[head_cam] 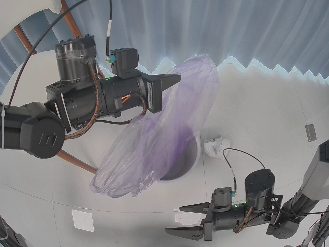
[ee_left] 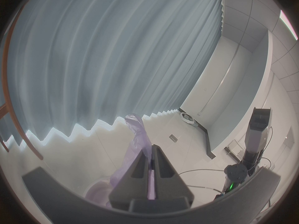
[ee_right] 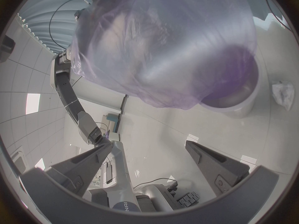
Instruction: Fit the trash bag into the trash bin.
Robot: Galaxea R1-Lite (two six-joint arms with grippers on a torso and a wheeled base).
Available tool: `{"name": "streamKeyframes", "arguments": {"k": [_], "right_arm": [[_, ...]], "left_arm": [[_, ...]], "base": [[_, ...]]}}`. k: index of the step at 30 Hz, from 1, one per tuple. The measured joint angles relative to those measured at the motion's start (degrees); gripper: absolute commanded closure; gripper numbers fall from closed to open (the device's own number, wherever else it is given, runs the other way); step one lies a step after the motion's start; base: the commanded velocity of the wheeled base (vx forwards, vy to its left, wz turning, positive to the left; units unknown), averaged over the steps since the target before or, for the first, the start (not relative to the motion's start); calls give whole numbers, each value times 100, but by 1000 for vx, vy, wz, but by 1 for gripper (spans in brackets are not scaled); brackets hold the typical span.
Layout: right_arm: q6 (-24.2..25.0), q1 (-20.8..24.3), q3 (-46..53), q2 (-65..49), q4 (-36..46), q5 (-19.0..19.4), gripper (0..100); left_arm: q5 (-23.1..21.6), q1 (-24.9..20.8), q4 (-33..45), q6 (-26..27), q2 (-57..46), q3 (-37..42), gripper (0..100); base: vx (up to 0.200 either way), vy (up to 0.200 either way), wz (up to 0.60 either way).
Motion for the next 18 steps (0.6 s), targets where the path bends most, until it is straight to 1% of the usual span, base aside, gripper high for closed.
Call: {"name": "streamKeyframes", "arguments": {"k": [1,2,8,14,18], "right_arm": [[22,63,-94,91,-5,-16,0],[40,111,-168,166,-9,-24,100],[284,475,-747,623,-30,-216,100],[772,913,-1428,1075,-30,-500,100],[965,1147,-1827,1370,-30,-700,100]], "left_arm": [[0,0,0,2,0,0,100],[0,0,-2,2,0,0,100],[-2,-2,-5,2,-2,0,100],[-5,-9,0,2,-13,7,100],[-6,-17,4,2,-20,9,100]], "base": [[0,0,0],[0,0,0],[0,0,0],[0,0,0],[0,0,0]]}}
